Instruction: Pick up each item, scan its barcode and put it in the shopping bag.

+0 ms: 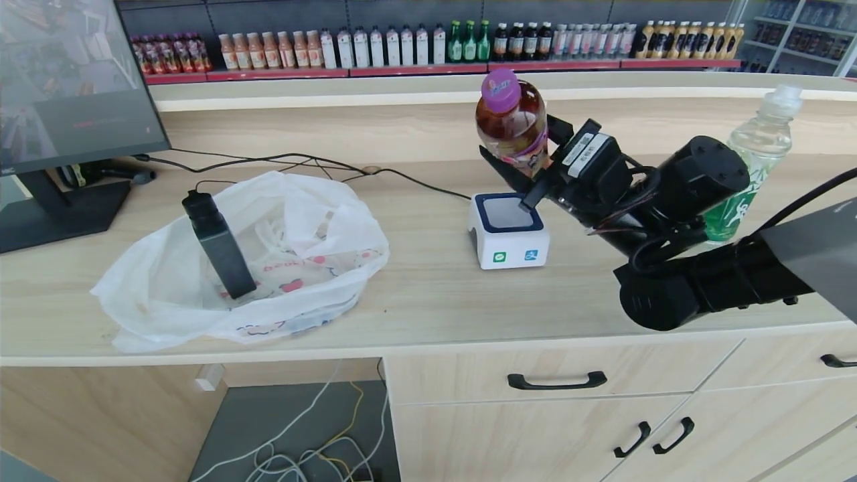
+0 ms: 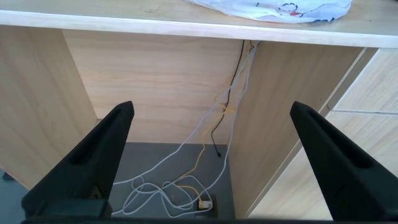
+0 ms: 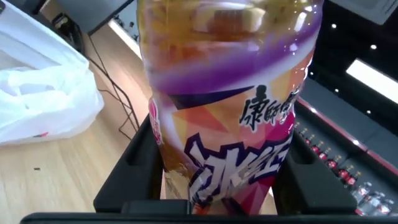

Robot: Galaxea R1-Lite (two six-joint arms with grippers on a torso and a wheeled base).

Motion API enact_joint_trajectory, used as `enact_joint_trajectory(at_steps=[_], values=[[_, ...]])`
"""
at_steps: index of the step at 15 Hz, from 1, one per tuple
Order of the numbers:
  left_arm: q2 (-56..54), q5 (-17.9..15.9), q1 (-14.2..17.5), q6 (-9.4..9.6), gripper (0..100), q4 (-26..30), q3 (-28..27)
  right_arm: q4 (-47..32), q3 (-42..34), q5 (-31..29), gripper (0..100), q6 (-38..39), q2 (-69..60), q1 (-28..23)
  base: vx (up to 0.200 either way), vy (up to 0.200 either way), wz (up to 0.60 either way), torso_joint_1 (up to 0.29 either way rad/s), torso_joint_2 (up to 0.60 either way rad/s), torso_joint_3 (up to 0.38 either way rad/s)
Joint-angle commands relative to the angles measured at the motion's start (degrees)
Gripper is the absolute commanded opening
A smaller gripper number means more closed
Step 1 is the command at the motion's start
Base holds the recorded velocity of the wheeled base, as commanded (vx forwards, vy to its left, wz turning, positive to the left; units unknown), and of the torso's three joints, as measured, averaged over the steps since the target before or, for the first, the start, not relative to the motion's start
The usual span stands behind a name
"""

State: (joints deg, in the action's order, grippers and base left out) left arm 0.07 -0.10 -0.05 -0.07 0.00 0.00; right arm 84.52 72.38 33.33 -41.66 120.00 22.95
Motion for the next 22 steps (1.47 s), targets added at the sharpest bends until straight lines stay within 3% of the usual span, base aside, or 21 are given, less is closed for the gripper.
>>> enact_joint_trajectory(at_steps=[1,2,7,16,22], values=[[0.01,0.01,-0.04,-0.01,100,0.0,0.0,-1.99,1.45,2.53,0,-2.2,-0.65,-0.81,0.0,0.0,0.0,0.0,0.0,0.0],[0.01,0.01,-0.04,-0.01,100,0.0,0.0,-4.71,0.84,6.49,0,-5.72,-0.82,-1.86,0.0,0.0,0.0,0.0,0.0,0.0],[0.01,0.01,-0.04,-0.01,100,0.0,0.0,-5.68,1.36,9.3,0,-6.07,0.67,-5.11,0.0,0.0,0.0,0.0,0.0,0.0],[0.01,0.01,-0.04,-0.01,100,0.0,0.0,-5.59,1.1,12.9,0,-7.21,1.55,-3.71,0.0,0.0,0.0,0.0,0.0,0.0],[0.01,0.01,-0.04,-0.01,100,0.0,0.0,-5.42,-0.66,12.2,0,-8.53,2.25,-1.69,0.0,0.0,0.0,0.0,0.0,0.0]])
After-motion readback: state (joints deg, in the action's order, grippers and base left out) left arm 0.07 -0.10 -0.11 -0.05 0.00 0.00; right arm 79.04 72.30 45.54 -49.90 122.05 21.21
